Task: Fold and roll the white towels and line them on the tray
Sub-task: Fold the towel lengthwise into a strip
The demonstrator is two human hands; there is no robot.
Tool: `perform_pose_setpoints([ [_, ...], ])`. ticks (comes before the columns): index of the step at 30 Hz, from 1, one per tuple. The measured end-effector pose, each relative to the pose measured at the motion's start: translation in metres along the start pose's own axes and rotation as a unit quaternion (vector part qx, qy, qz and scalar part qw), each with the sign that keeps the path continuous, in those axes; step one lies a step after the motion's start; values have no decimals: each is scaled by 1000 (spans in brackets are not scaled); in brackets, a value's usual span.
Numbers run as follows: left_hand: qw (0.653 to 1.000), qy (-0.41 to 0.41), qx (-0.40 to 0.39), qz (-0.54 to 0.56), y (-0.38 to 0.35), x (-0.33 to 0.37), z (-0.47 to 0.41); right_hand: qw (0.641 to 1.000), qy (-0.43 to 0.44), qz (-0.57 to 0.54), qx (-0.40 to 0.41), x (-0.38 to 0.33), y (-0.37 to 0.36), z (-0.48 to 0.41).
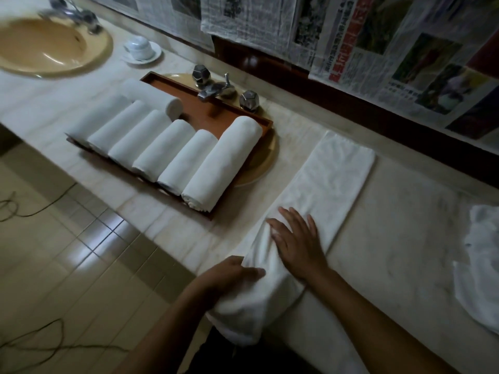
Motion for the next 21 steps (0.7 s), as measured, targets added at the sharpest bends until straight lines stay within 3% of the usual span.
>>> perform_pose_setpoints([
  [3,991,-65,111,37,7,-24,3,1000,0,-10,-6,0,2,0],
  [5,970,-129,203,-41,14,-39,3,1000,2,-14,-3,-2,3,0],
  [7,934,-146,295,-139,16,-51,0,1000,-1,-16,-3,-2,3,0],
  [10,908,-141,370,-135,13,-59,-2,1000,-7,-13,-15,-2,3,0],
  [17,909,-117,381,-122,15,-64,-6,998,-60,10,-34,-31,13,5],
  [21,914,-119,327,-208,14,-62,-5,996,-31,-2,-84,-56,5,39],
])
Point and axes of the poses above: each hand's wrist, its own z-axis away from the middle knuckle, its own y-axis out of the back of the hand, x = y × z, the point moved 1 cm from there along -z, towards the middle knuckle, and after that the axes turned 2 degrees about -x, right-handed, at the moved point
